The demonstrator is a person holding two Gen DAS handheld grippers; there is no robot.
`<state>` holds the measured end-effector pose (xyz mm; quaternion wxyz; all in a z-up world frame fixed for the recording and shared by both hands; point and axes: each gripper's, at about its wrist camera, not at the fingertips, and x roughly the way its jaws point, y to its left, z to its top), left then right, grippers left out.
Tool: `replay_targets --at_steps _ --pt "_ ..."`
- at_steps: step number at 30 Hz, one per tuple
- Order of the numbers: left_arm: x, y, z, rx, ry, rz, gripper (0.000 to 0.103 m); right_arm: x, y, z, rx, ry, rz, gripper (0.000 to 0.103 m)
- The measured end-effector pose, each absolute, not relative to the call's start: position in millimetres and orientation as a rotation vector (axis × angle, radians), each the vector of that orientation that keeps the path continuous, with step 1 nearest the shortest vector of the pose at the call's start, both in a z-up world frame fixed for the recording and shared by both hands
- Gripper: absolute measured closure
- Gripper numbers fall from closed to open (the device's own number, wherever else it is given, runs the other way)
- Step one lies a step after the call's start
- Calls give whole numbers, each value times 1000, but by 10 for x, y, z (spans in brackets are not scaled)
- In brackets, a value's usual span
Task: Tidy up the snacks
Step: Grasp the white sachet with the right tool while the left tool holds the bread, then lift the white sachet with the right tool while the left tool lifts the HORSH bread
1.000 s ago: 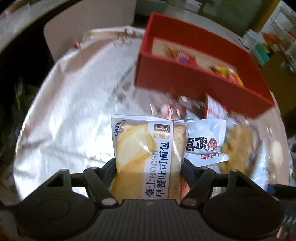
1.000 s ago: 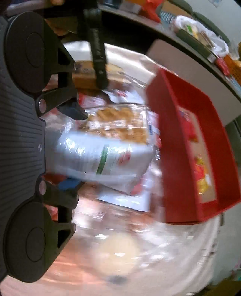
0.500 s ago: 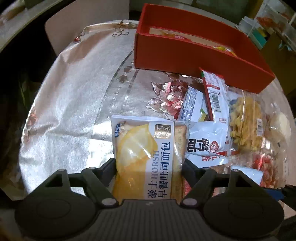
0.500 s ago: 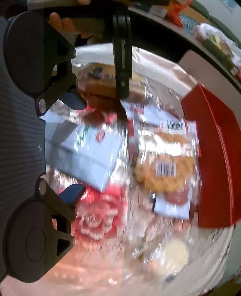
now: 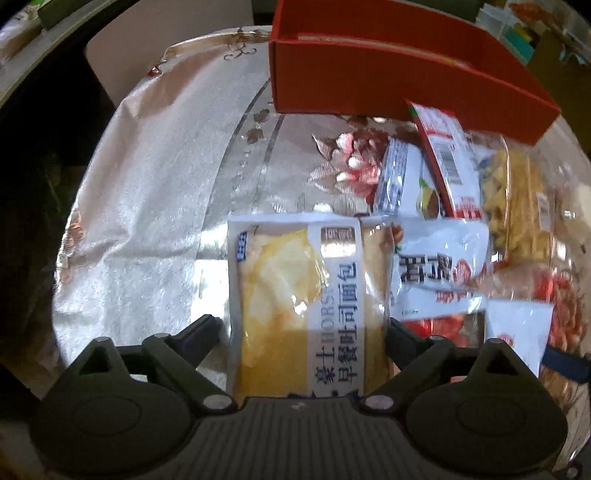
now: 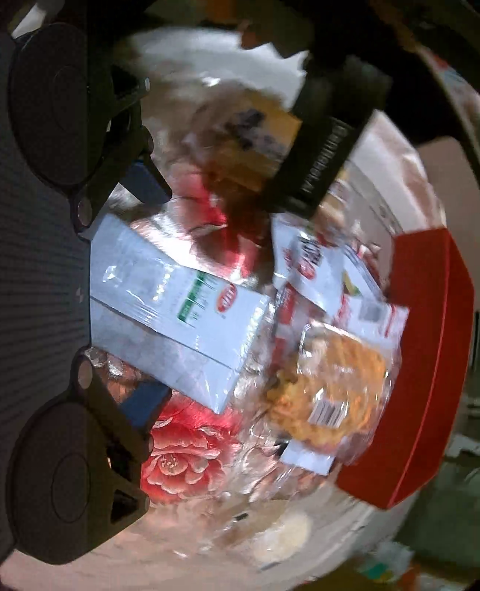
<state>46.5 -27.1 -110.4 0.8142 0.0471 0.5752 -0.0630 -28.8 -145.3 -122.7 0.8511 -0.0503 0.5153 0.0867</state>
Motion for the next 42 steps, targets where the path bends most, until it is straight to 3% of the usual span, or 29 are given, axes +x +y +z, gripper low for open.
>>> replay_targets --at_steps 2,5,7,10,19,42 --pt "411 -230 -1091 82 1230 -128 15 -271 -1407 -1229 -153 1110 188 1" --pt "346 -185 -1040 64 1220 -130 30 -268 -1433 -1176 -156 1118 160 17" --pt "329 -145 -1001 21 1228 -146 33 -261 -1491 -1123 -134 1122 147 30" --pt "297 -110 -949 -22 1233 -160 36 -291 -1561 -1075 -100 1131 142 37" --pt "218 8 -626 -154 1157 -195 37 -456 -1741 -799 1 1051 149 38" --pt "493 -258 -108 -137 922 -205 37 -9 -1959 -217 52 826 108 38"
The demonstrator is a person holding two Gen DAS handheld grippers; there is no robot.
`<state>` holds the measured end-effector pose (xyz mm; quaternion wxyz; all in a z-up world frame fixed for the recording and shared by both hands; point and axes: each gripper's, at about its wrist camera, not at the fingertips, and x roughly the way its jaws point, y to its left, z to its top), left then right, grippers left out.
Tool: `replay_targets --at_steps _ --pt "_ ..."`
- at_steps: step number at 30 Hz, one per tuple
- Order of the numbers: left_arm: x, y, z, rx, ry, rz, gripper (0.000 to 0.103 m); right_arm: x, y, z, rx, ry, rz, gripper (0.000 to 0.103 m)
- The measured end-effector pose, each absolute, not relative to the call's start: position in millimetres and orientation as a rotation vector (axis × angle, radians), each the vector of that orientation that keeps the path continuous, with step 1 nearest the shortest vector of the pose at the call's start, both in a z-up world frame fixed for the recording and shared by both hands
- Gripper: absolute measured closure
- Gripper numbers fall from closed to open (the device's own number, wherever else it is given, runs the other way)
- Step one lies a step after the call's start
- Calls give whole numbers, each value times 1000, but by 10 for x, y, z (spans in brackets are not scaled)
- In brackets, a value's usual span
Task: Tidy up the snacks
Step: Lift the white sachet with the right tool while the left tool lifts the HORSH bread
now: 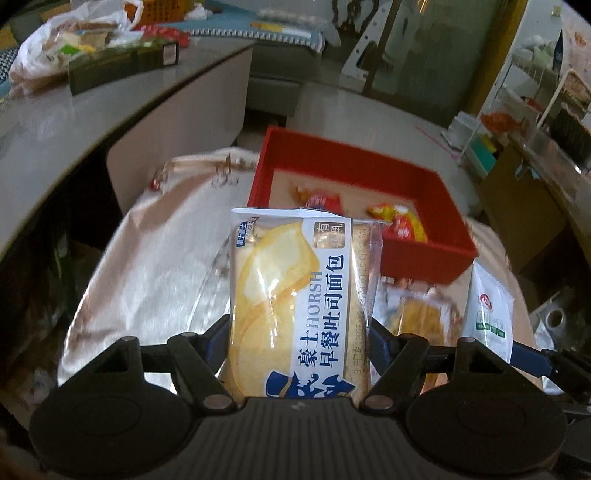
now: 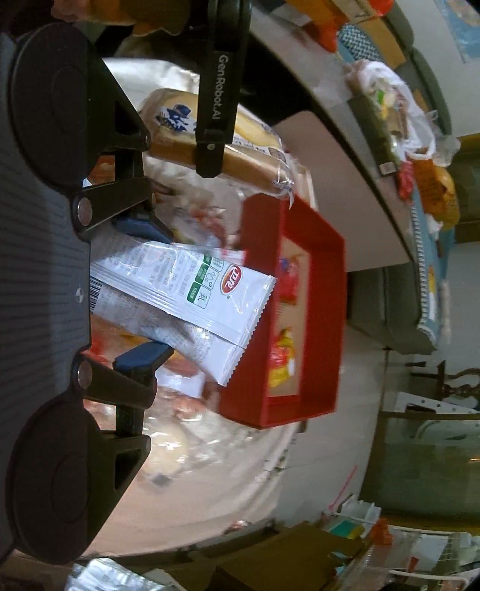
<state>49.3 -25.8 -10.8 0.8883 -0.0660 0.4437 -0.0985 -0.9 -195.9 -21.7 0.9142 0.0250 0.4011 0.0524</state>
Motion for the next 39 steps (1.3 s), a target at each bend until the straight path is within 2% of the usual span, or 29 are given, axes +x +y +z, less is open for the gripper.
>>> replay_targets --at_steps 17,39 --pt "750 -508 141 -36 752 -191 37 448 -2183 49 75 717 77 38" --pt "1136 -678 234 -6 685 -167 37 873 -2265 153 64 677 72 38"
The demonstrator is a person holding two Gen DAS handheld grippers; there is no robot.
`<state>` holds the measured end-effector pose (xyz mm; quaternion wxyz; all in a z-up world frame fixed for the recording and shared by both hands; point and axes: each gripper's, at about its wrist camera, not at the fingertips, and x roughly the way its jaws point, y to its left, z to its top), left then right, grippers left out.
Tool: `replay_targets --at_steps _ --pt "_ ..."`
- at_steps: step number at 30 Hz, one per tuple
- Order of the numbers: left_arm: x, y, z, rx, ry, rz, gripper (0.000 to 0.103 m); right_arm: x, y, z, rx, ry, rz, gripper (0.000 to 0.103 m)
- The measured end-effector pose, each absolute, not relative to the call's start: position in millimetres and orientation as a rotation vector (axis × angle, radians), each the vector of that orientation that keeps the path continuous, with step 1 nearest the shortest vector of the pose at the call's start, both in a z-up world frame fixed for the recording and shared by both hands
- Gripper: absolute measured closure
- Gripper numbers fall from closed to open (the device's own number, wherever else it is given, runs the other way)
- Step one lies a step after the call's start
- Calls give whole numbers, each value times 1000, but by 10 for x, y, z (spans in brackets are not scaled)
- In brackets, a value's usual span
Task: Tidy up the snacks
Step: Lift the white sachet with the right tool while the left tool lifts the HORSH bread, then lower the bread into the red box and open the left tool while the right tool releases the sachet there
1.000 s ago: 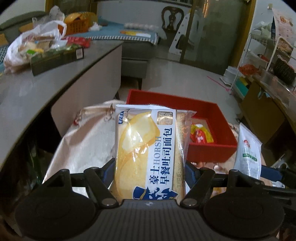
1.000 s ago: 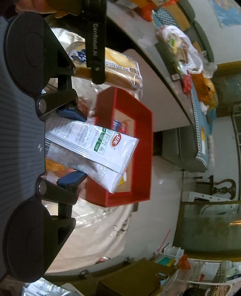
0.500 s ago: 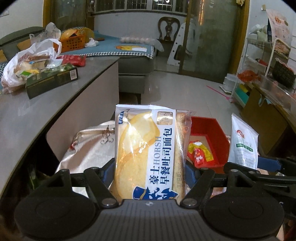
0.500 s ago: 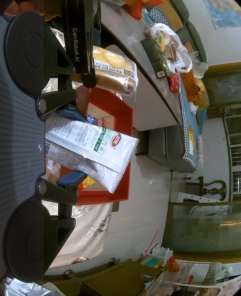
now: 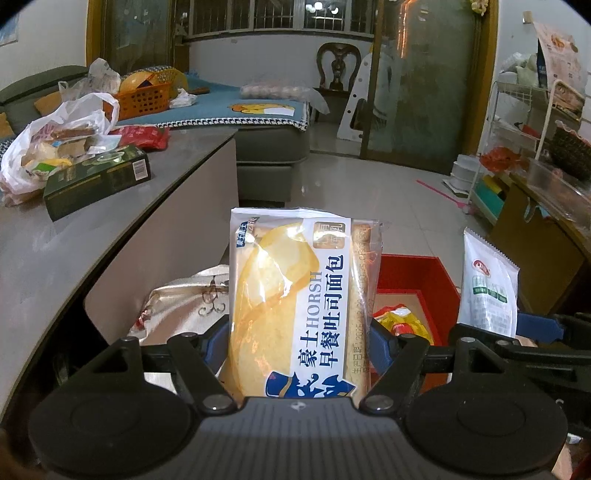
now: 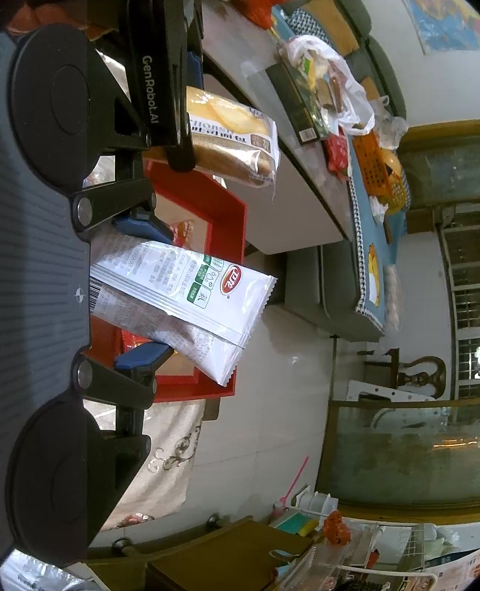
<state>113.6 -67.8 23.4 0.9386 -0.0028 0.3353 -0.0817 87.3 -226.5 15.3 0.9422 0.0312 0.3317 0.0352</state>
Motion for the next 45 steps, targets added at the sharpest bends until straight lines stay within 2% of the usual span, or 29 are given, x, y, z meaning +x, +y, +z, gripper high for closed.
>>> replay_targets --at_steps 20,45 --pt "1560 -798 191 -6 669 -132 37 1304 -2441 83 71 681 36 38" --pt "2036 -998 -250 28 751 -101 37 1829 -2497 -295 51 773 30 38"
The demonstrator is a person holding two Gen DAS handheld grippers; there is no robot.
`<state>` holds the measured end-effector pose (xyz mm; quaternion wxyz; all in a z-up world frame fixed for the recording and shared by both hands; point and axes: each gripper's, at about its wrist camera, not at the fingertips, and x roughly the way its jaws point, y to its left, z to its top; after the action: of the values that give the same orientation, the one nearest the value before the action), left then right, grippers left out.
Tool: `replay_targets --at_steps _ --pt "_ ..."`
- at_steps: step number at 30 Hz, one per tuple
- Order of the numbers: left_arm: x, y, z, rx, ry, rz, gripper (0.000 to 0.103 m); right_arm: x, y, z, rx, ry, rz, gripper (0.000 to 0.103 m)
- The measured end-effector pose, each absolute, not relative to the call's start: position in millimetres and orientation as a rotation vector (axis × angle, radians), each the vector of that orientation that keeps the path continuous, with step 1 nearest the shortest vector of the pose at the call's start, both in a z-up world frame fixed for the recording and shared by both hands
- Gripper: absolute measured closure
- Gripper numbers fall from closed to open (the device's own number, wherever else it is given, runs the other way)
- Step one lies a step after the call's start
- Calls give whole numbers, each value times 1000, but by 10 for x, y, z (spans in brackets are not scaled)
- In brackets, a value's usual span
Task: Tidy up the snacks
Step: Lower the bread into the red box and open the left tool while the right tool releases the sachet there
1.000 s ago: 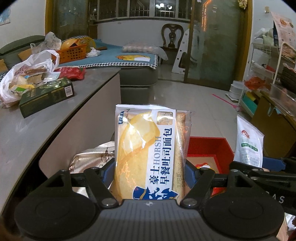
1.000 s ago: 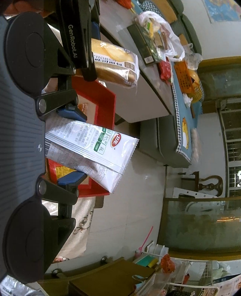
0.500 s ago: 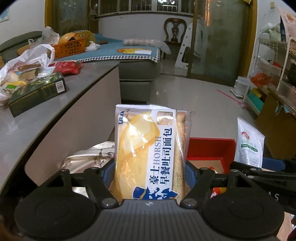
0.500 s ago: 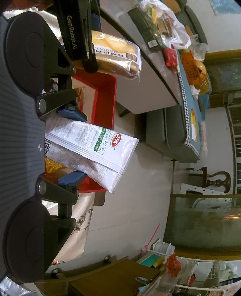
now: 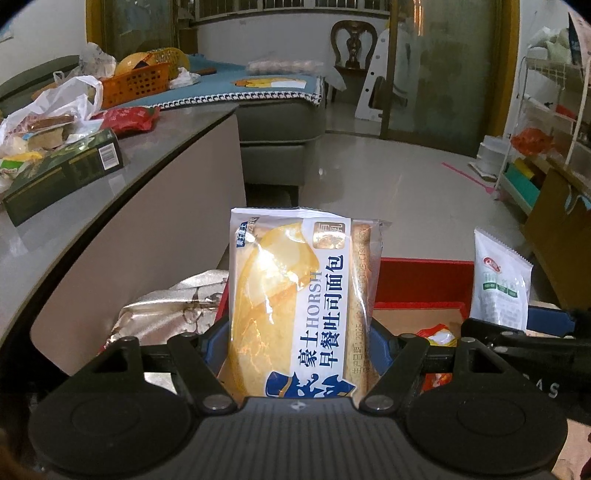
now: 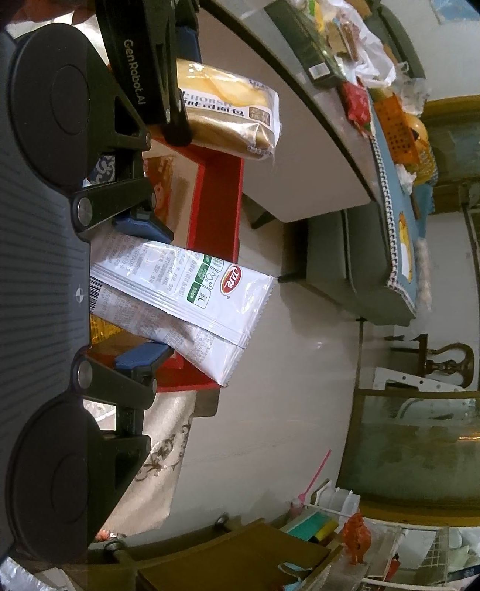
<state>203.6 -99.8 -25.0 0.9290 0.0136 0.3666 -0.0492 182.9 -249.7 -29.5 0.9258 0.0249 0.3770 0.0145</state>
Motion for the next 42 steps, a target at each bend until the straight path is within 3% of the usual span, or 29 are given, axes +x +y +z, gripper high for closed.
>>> replay_targets --at_steps 20,42 --pt "2126 -1052 -444 61 797 -139 37 1982 -2459 -565 34 849 38 43" --pt "1761 -896 -239 33 808 -190 36 1569 -2511 -318 96 860 39 28"
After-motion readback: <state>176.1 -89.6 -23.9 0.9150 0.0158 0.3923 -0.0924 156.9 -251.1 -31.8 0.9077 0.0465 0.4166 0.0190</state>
